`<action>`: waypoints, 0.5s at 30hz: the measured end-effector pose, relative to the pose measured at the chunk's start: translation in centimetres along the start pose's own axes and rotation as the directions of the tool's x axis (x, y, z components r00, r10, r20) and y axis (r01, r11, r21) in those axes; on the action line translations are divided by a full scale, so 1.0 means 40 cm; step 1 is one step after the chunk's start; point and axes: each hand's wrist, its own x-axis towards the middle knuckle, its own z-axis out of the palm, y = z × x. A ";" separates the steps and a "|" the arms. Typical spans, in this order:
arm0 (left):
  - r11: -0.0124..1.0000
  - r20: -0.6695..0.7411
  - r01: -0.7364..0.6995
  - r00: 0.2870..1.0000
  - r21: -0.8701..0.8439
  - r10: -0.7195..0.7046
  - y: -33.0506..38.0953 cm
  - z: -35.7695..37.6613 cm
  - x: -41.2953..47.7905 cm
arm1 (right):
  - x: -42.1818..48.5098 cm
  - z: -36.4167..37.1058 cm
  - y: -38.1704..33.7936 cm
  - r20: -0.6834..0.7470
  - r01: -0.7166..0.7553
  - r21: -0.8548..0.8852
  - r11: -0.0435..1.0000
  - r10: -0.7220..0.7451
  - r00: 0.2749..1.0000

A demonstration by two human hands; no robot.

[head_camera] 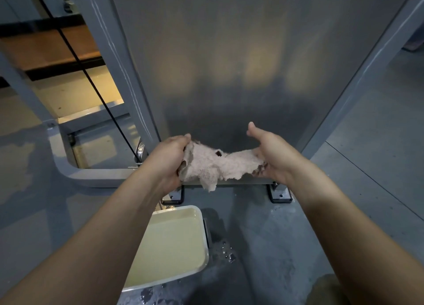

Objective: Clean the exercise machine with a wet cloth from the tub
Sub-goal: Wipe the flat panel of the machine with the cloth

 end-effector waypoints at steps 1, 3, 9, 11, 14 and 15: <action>0.999 -0.018 -0.031 0.999 -0.017 0.031 -0.002 -0.005 0.000 | -0.005 0.001 0.000 0.067 0.002 0.028 1.000 -0.004 0.998; 0.994 -0.028 -0.091 0.996 -0.055 0.090 -0.002 -0.014 -0.001 | -0.002 -0.002 0.014 0.170 0.112 -0.119 0.987 -0.091 0.981; 0.991 0.088 -0.099 0.992 0.094 0.090 0.015 -0.037 -0.007 | 0.005 -0.009 0.015 0.249 0.412 -0.506 0.758 -0.329 0.911; 0.961 0.094 -0.101 0.992 0.257 0.079 0.006 -0.040 -0.014 | 0.012 -0.020 0.011 0.252 0.486 -0.540 0.687 -0.419 0.873; 0.877 0.205 -0.173 0.975 0.449 0.087 -0.011 -0.039 -0.028 | 0.016 -0.029 0.007 0.238 0.509 -0.431 0.745 -0.450 0.861; 0.854 0.227 -0.203 0.969 0.479 0.103 -0.013 -0.037 -0.028 | 0.017 -0.028 0.007 0.225 0.502 -0.375 0.779 -0.448 0.865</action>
